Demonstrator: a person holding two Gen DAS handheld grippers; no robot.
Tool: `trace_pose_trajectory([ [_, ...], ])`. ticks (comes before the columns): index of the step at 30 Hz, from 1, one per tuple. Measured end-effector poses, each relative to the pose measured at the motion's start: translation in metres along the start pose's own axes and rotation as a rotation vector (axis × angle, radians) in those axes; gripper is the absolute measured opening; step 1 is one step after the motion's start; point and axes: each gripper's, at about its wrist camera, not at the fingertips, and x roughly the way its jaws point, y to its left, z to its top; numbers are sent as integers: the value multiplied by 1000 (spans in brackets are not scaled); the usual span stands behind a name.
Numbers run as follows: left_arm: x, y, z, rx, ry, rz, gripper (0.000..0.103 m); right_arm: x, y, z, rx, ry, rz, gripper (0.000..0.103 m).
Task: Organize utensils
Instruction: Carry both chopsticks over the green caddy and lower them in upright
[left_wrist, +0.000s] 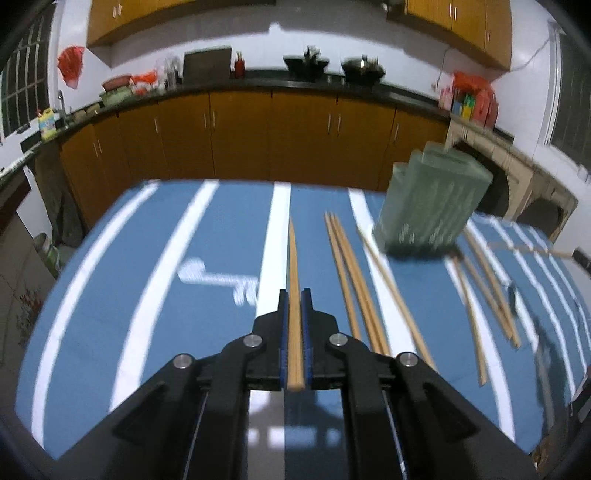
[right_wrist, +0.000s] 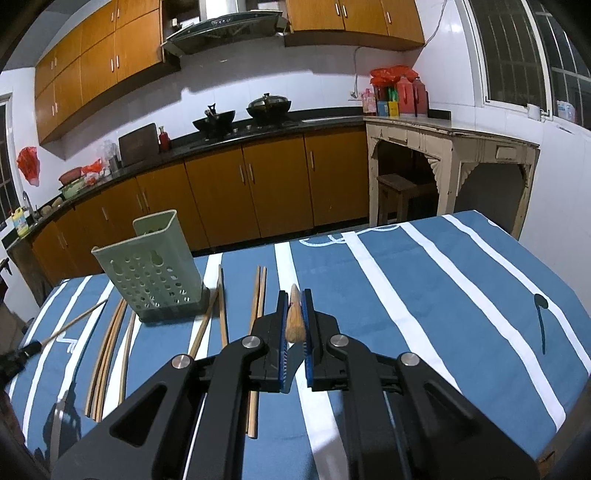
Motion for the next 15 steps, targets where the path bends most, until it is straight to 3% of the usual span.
trace_pose_trajectory([
  [8,-40,7,37,-71,-170,-35,8,-5,1,9,-2,-35,13,8],
  [15,-50,9,54,-86,-227,-30,7,-6,1,17,5,-53,25,8],
])
